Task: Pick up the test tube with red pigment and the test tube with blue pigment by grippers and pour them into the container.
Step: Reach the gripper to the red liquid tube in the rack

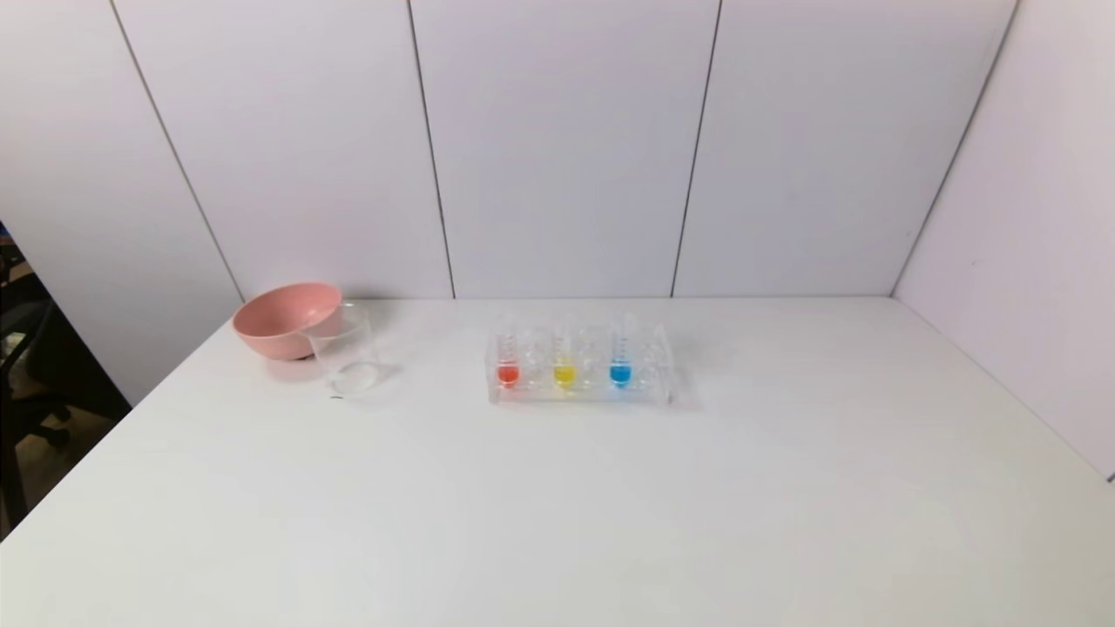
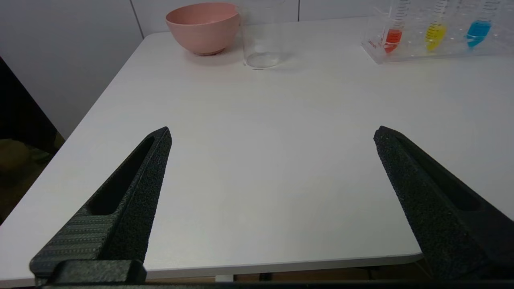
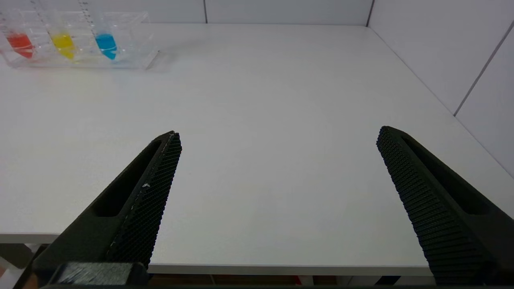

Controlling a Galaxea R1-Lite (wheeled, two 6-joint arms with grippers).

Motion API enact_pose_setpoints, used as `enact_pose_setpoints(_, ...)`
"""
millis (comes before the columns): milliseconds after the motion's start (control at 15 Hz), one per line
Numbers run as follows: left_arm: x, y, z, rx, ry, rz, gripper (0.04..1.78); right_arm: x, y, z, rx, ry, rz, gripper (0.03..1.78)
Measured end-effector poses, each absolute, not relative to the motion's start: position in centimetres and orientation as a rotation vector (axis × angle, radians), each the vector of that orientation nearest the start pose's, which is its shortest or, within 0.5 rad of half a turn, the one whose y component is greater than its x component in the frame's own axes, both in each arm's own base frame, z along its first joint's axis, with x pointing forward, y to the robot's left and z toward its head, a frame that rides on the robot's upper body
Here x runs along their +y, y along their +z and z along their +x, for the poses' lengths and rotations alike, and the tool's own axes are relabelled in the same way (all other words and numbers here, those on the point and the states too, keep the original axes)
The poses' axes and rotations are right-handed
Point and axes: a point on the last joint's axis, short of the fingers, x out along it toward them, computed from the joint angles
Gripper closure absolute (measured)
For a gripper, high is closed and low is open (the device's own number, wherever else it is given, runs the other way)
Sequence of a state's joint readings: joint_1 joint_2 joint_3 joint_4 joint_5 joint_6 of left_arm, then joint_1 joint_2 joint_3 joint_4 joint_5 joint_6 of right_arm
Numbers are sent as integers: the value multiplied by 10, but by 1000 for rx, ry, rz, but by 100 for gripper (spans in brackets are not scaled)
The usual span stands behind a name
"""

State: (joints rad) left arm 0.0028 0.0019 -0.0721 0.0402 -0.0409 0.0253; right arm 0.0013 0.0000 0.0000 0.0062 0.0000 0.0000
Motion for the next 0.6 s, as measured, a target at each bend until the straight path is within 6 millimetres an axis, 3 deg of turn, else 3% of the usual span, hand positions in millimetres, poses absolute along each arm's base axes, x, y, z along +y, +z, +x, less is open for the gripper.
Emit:
enact_pose_setpoints(333, -2, 139, -39, -42, -69, 18, 6, 0, 75, -23, 6, 1, 0, 4)
enact_pose_setpoints(600, -2, 189, -22, -39, -88, -7, 6, 0, 75, -23, 6, 1, 0, 4)
